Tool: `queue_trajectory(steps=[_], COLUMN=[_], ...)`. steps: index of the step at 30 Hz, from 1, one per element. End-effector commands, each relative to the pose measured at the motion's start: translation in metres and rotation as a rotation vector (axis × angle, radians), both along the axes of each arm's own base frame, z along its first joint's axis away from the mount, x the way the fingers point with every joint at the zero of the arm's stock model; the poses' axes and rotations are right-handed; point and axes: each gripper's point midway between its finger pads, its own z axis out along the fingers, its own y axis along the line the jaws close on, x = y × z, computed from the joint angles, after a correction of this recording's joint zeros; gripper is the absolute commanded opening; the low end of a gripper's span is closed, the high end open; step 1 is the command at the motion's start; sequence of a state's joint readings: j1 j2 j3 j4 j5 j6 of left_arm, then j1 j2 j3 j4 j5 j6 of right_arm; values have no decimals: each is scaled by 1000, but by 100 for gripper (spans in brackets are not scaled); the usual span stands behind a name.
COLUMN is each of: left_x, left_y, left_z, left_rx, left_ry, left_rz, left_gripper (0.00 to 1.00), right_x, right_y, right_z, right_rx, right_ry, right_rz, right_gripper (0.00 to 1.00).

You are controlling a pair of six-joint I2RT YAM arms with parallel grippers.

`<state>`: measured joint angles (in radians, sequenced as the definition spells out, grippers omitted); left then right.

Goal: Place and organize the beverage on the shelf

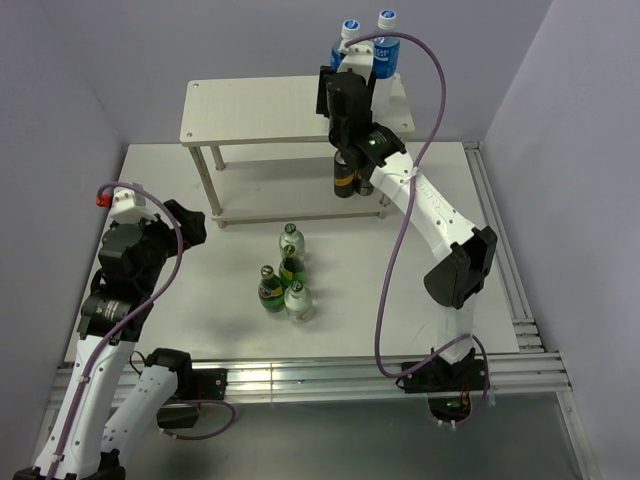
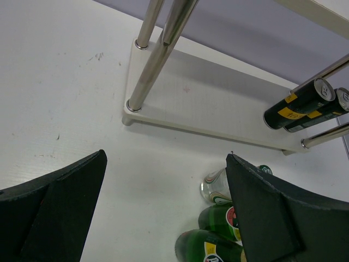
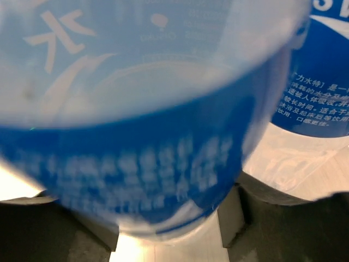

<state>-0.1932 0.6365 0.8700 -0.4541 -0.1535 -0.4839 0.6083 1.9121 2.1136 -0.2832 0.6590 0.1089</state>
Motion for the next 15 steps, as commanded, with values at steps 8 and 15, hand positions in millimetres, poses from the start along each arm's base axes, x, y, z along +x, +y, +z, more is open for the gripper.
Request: queue_trajectory(steps=[8, 15], left_x=[-2, -2], left_y=[2, 4], left_z=[17, 17], left_rx=[-2, -4], left_ry=[-50, -51], left_rz=[3, 9], left_gripper=[98, 98], right_x=[-12, -31], right_y=[-15, -18], right_z=[34, 30], right_rx=[90, 115], right_ry=[-97, -92], right_rz=[-27, -17], right_gripper=[100, 100])
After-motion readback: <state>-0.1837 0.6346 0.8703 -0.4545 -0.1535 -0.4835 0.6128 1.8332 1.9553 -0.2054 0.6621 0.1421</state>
